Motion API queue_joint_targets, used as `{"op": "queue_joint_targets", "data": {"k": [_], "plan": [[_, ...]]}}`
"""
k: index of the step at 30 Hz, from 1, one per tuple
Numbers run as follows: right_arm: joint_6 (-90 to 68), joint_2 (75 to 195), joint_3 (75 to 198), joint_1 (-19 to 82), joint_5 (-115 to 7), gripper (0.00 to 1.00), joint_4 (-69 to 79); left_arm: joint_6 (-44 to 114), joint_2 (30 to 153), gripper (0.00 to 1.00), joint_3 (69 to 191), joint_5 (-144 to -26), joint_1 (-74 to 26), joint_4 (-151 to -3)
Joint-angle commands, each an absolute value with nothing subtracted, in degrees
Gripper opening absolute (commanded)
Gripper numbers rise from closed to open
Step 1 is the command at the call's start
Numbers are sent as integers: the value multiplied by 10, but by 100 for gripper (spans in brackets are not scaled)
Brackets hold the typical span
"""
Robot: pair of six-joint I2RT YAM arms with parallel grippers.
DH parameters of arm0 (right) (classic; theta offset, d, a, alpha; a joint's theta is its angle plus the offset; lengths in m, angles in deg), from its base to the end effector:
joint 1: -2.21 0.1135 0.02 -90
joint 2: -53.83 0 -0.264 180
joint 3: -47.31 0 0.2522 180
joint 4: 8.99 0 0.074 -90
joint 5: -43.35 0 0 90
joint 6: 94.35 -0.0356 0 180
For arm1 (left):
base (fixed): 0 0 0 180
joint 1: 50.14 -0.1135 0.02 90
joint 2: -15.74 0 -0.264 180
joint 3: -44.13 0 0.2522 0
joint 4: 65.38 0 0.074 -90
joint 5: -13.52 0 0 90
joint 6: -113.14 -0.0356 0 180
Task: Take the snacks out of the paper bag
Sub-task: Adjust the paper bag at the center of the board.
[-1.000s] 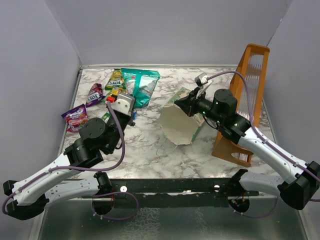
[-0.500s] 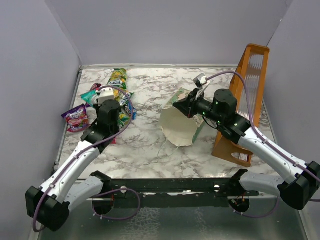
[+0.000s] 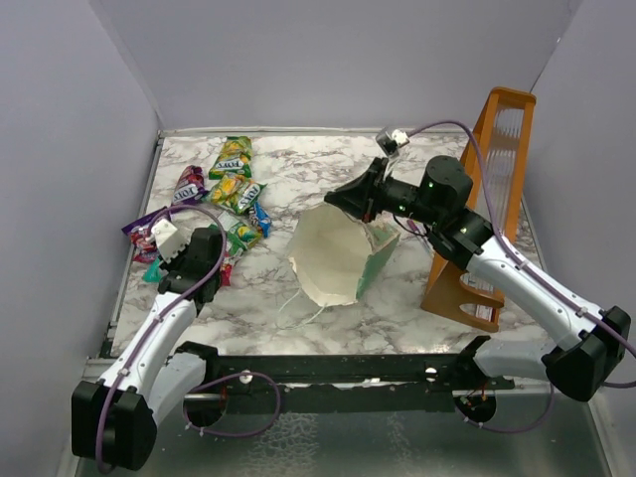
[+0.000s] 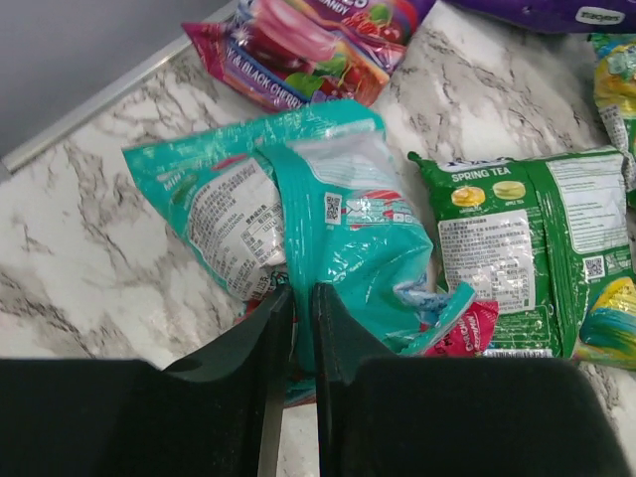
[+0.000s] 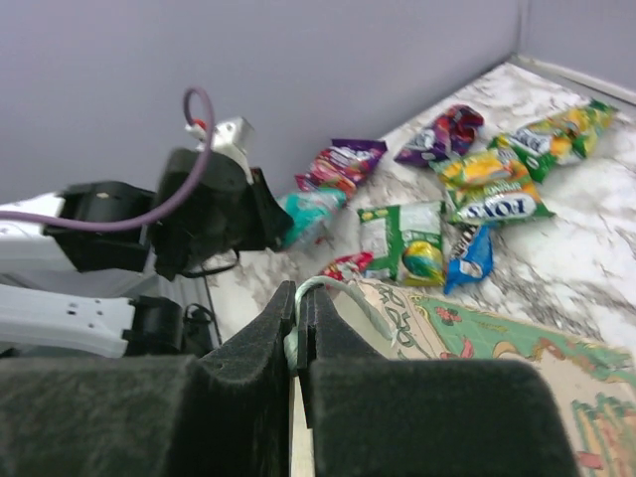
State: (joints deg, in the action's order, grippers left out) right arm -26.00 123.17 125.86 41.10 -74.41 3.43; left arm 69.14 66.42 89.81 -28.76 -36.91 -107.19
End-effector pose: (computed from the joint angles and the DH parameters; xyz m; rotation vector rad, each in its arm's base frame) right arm 0.2084 0.1894 0.3950 -0.6531 1.6354 1.1833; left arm 0.1725 -0.0135 0.2243 -0.9343 1.8891 0.3922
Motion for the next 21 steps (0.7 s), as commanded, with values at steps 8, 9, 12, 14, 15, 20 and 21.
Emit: {"op": "queue_joint_targets", "data": {"k": [8,9,12,14,15,20,21], "plan": [[-303,1254,1312,411,-640,2,55,841,643,76,850,-322,-379,-1073],[-301,1260,1311,408,-627,2,63,834,640,82,854,-324,-379,-1070],[-302,1290,1317,392,-620,2,93,803,625,97,872,-327,-380,-1065],[-303,1305,1320,378,-623,2,109,771,611,99,887,-330,-379,-1061],[-301,1311,1321,373,-622,2,113,760,604,99,895,-331,-379,-1059],[-278,1336,1338,361,-609,5,134,699,565,99,926,-361,-379,-1042],[-274,1342,1345,360,-604,6,140,691,560,99,933,-369,-379,-1041]]}}
